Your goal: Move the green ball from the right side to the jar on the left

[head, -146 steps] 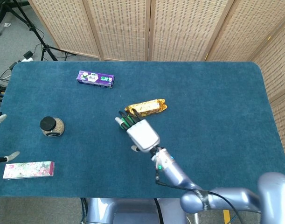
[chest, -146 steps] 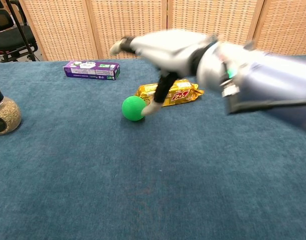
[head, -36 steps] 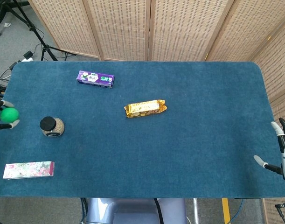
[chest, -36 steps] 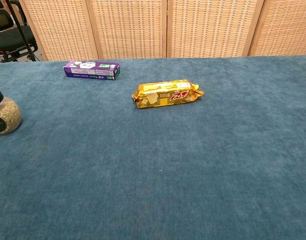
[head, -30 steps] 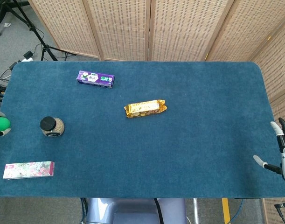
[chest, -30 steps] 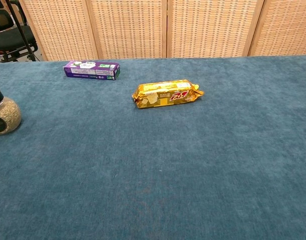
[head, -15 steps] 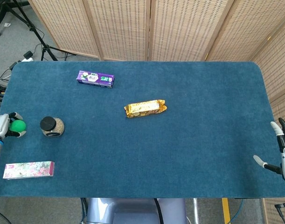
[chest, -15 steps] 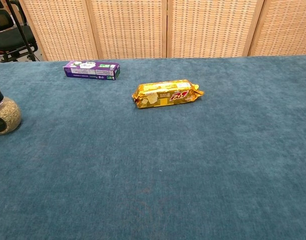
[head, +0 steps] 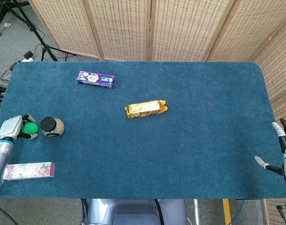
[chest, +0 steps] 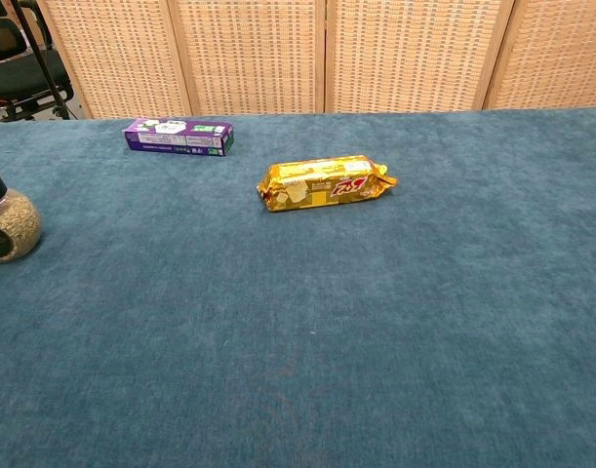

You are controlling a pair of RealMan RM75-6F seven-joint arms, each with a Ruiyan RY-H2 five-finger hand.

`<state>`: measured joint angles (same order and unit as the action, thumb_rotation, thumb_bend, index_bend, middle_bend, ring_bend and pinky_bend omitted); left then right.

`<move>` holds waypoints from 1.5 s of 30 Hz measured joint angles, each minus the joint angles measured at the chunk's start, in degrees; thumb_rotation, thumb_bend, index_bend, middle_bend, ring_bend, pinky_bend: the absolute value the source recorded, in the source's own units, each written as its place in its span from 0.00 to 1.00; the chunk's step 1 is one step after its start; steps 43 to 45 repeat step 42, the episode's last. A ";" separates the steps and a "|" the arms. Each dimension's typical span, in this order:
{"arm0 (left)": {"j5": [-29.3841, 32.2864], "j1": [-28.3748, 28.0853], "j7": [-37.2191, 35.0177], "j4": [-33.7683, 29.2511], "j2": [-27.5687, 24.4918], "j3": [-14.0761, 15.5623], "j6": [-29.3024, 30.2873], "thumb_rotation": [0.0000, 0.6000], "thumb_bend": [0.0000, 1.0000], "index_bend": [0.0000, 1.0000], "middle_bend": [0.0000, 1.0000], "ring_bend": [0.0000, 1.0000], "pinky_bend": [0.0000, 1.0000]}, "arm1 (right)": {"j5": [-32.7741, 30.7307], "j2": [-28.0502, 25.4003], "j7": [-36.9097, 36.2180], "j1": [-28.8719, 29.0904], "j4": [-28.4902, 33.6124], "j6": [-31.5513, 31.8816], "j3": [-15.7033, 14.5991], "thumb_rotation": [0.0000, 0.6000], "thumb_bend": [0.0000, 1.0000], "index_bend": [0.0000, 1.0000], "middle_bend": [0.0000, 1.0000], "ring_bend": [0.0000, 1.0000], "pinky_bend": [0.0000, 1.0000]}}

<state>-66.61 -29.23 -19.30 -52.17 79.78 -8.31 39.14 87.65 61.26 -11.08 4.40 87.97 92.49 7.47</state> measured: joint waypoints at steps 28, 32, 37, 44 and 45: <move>-9.89 6.14 -18.67 -12.44 -14.34 -0.12 12.81 1.00 0.00 0.00 0.00 0.00 0.01 | 0.52 -0.20 0.14 -0.33 0.69 0.46 0.11 1.00 0.00 0.00 0.00 0.00 0.00; -11.57 10.70 -18.85 -16.30 -15.93 -0.76 26.29 1.00 0.00 0.00 0.00 0.00 0.00 | 1.12 -0.08 1.60 -0.45 1.12 1.17 0.08 1.00 0.00 0.00 0.00 0.00 0.00; -12.55 16.61 -11.22 -25.24 -17.10 -0.58 40.58 1.00 0.00 0.00 0.00 0.00 0.00 | 1.82 -0.04 4.02 -0.68 1.81 1.96 -0.03 1.00 0.00 0.00 0.00 0.00 0.00; -12.56 20.55 -0.25 -33.40 -18.52 -0.11 44.19 1.00 0.00 0.00 0.00 0.00 0.00 | 1.89 -0.29 6.71 -1.11 2.72 1.97 -0.47 1.00 0.00 0.00 0.00 0.00 0.00; -12.56 20.55 -0.25 -33.40 -18.52 -0.11 44.19 1.00 0.00 0.00 0.00 0.00 0.00 | 1.89 -0.29 6.71 -1.11 2.72 1.97 -0.47 1.00 0.00 0.00 0.00 0.00 0.00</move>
